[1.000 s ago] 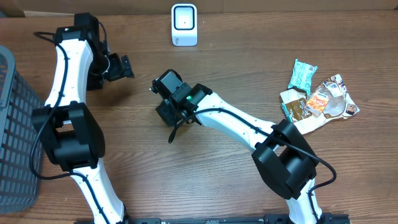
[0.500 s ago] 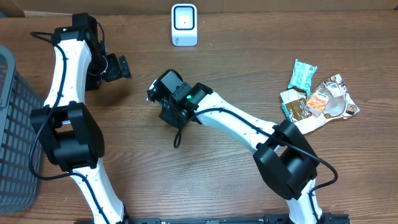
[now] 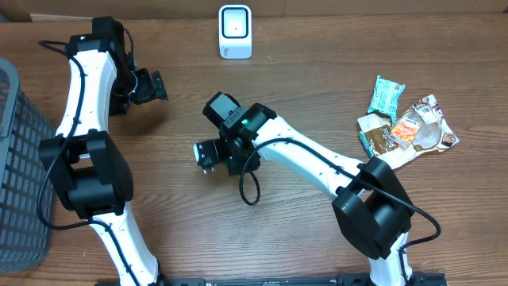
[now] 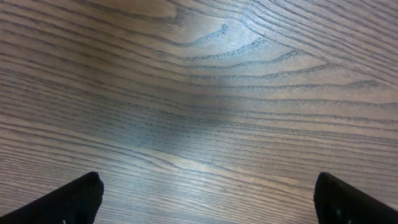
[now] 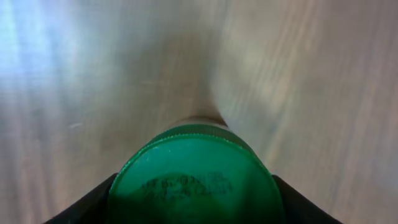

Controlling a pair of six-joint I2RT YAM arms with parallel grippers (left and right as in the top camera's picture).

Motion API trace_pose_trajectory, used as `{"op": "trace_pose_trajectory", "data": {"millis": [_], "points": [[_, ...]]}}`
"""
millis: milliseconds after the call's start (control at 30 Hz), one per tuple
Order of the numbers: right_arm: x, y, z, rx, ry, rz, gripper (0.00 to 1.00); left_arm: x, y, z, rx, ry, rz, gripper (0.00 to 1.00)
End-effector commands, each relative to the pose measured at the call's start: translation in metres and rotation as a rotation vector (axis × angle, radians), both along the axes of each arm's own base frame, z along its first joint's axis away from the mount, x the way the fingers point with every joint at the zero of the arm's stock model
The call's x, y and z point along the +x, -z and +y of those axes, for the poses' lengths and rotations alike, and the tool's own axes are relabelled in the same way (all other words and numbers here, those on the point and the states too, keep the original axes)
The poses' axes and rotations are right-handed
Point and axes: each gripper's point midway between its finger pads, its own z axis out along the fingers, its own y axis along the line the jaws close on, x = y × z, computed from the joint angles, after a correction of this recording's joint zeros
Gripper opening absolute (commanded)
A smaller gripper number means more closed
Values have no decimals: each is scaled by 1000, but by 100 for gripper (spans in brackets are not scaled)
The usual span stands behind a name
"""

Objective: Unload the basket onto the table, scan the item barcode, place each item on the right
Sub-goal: 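Lower the right gripper over the green-lidded Knorr jar, then grasp the Knorr jar by its lid with the right gripper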

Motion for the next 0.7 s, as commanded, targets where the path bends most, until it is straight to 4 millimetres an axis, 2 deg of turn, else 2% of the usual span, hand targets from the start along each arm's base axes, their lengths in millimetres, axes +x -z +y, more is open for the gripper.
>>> {"op": "trace_pose_trajectory", "data": {"millis": [0,100,200,267,333,400,500,567,667], "points": [[-37,-32,13,156,-205,113,60,3,0,4,12,-18,-2,100],[-51,-36,12,199,-247,192,60,3,0,4,13,-18,-2,100],[-53,-40,10,244,-244,237,63,3,0,4,13,-18,-2,100],[-48,-41,7,261,-228,247,73,3,0,4,13,-18,-2,99],[-42,-42,3,263,-192,251,99,3,0,4,13,-18,-2,100],[-35,-43,2,272,-107,262,100,3,0,4,13,-18,-2,100],[-19,-52,6,302,81,283,100,3,0,4,13,-18,-2,99],[-4,-65,9,326,277,306,100,3,0,4,13,-18,-2,99],[16,-92,15,380,726,427,100,3,0,4,13,-18,-2,100]]}}
